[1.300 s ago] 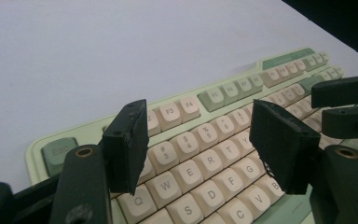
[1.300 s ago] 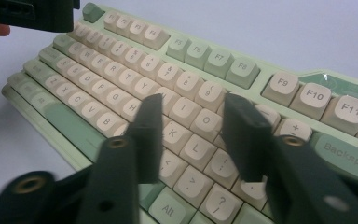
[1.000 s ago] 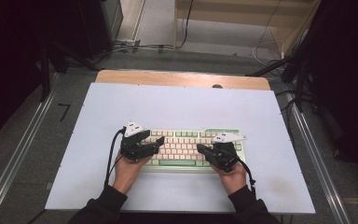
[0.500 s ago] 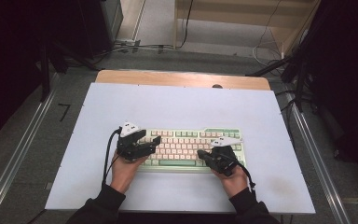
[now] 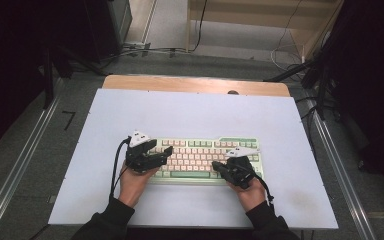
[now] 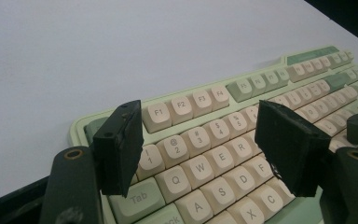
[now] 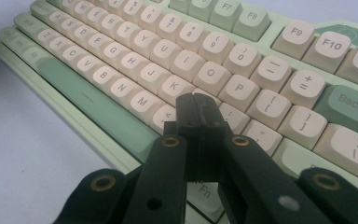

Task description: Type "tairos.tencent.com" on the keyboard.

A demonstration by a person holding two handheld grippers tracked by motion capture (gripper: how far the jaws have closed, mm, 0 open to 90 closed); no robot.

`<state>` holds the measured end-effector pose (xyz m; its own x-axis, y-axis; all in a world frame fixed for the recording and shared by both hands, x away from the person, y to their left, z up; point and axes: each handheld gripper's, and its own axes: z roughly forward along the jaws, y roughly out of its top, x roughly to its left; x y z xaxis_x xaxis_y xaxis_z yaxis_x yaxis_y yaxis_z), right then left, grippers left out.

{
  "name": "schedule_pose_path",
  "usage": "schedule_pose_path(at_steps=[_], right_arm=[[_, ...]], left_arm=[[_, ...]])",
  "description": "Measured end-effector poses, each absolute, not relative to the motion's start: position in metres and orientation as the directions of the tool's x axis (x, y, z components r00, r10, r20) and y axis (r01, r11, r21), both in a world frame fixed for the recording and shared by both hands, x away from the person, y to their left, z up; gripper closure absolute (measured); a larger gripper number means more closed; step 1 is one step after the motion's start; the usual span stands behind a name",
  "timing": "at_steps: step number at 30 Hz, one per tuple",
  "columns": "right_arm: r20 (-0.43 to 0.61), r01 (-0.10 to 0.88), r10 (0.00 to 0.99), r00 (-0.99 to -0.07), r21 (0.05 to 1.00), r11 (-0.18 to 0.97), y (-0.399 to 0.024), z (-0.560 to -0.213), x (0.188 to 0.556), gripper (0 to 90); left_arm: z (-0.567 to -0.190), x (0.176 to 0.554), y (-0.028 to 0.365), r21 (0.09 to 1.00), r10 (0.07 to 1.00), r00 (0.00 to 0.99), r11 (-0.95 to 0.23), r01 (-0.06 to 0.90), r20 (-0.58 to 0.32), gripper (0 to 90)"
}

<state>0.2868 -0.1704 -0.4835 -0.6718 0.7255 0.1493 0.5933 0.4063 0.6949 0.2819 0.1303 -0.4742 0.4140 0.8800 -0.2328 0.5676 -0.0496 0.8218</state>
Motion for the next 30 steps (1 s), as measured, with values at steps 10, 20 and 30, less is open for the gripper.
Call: schedule_pose_path(at_steps=[10,20,30], right_arm=[[0.142,0.573,0.723,-0.676,0.718,0.395,-0.171,-0.481,0.285,81.6],[0.197,0.581,0.747,-0.635,0.759,0.294,-0.18,-0.472,0.292,31.8],[0.197,0.587,0.76,-0.62,0.76,0.281,-0.182,-0.472,0.3,29.6]], left_arm=[[-0.474,0.28,0.132,0.822,0.881,0.412,-0.049,0.567,-0.233,32.8],[-0.474,0.278,0.13,0.82,0.877,0.425,-0.065,0.569,-0.225,34.3],[-0.476,0.276,0.124,0.818,0.86,0.458,-0.088,0.568,-0.226,44.2]])
